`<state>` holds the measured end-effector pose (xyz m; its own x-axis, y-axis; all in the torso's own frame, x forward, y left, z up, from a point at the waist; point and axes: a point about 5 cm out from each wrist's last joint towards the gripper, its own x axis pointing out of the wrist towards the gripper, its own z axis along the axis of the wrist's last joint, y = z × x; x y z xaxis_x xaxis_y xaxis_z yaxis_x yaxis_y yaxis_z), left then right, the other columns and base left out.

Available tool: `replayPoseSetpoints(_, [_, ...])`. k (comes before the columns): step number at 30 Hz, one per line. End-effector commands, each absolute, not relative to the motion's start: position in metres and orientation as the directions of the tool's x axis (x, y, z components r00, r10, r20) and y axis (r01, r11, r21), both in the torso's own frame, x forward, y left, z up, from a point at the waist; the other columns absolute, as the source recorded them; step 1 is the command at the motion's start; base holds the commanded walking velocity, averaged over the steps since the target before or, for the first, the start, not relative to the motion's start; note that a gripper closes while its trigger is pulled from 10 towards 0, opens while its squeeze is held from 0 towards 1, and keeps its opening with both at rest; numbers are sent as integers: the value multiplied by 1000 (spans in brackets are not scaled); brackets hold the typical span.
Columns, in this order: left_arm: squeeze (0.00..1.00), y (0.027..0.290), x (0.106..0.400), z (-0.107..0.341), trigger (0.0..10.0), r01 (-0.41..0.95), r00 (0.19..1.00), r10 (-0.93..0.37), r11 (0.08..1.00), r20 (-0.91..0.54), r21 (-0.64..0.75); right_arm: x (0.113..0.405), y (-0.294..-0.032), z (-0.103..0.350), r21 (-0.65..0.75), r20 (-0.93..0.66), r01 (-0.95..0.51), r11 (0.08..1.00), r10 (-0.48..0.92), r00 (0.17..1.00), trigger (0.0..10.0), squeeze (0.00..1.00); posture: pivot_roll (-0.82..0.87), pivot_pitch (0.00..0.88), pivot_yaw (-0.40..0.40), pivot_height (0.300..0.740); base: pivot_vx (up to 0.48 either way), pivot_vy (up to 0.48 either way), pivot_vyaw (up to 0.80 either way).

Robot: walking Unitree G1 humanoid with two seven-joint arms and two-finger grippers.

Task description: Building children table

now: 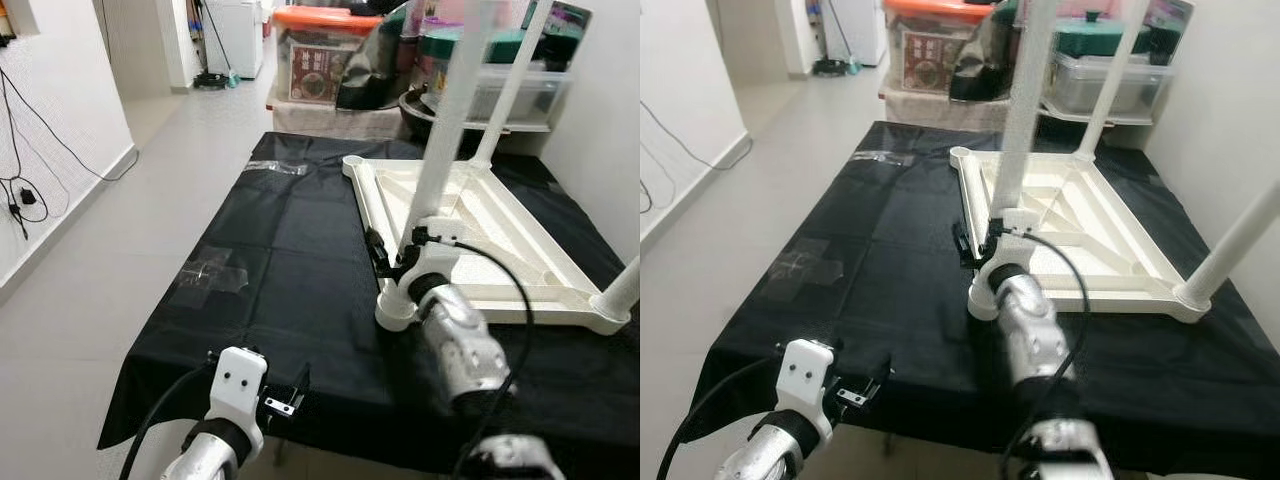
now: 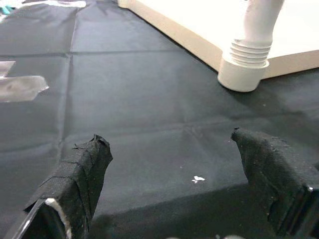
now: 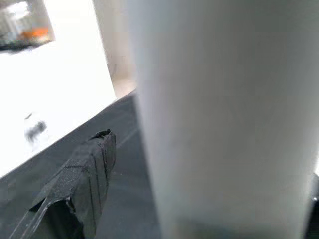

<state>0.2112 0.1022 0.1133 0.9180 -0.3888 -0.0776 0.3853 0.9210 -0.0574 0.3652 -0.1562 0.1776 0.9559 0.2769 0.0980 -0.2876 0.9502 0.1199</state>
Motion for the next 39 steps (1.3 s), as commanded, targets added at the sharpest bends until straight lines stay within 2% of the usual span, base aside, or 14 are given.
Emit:
replayPoseSetpoints(1, [0,102,212,111,10000,393,915,-396,918,-81,-48,372,-160,178,127,89,-368,921,359,929,10000,0,115,0,-57,740,0,0,0])
replayPoseSetpoints(8, [0,101,212,111,10000,398,913,-400,917,-76,-40,380,-164,182,159,39,-520,839,521,852,10000,0,122,0,-60,740,0,0,0])
replayPoseSetpoints(10, [0,102,212,111,10000,398,914,-400,917,-75,-40,380,-156,186,187,40,-683,707,689,724,10000,0,142,0,-66,740,0,0,0])
replayPoseSetpoints(11, [0,102,212,111,10000,398,914,-400,917,-75,-40,380,-156,186,187,40,-683,707,689,724,10000,0,142,0,-66,740,0,0,0])
replayPoseSetpoints(12, [0,102,211,111,10000,398,913,-400,916,-75,-39,378,-151,190,193,43,-770,609,778,626,10000,0,151,0,-67,740,0,0,0])
replayPoseSetpoints(16, [0,102,209,112,10000,397,914,-399,917,-76,-40,375,-141,195,166,31,-880,445,890,456,10000,0,167,0,-74,740,0,0,0])
replayPoseSetpoints(18, [0,102,209,112,10000,397,914,-399,917,-76,-40,375,-141,195,166,31,-880,445,890,456,10000,0,167,0,-74,740,0,0,0])
replayPoseSetpoints(21, [0,101,204,113,10000,397,914,-399,917,-77,-47,372,-126,203,124,32,-957,263,963,269,10000,0,188,6,-79,740,0,0,0])
replayPoseSetpoints(27, [0,102,199,114,10000,402,910,-405,914,-84,-56,364,-110,219,92,101,-994,51,993,60,10000,0,200,19,-77,740,0,0,0])
replayPoseSetpoints(34, [0,102,198,114,10000,405,909,-408,913,-85,-57,360,-100,214,72,62,-997,-34,998,-29,10000,0,204,27,-74,740,0,0,0])
replayPoseSetpoints(35, [0,102,197,115,10000,406,908,-409,912,-86,-57,358,-96,210,61,21,-997,-51,999,-50,4667,0,204,29,-74,740,0,0,0])
replayPoseSetpoints(37, [0,102,197,115,10000,406,908,-409,912,-86,-57,358,-96,210,61,21,-997,-51,999,-50,4667,0,204,29,-74,740,0,0,0])
replayPoseSetpoints(38, [0,102,196,115,10000,406,908,-410,912,-87,-57,357,-92,205,52,-10,-997,-56,998,-56,0,0,204,29,-74,740,0,0,0])
replayPoseSetpoints(39, [0,101,196,114,10000,406,908,-410,912,-89,-57,357,-90,200,32,-39,-999,-38,998,-39,0,0,202,24,-76,740,0,0,0])
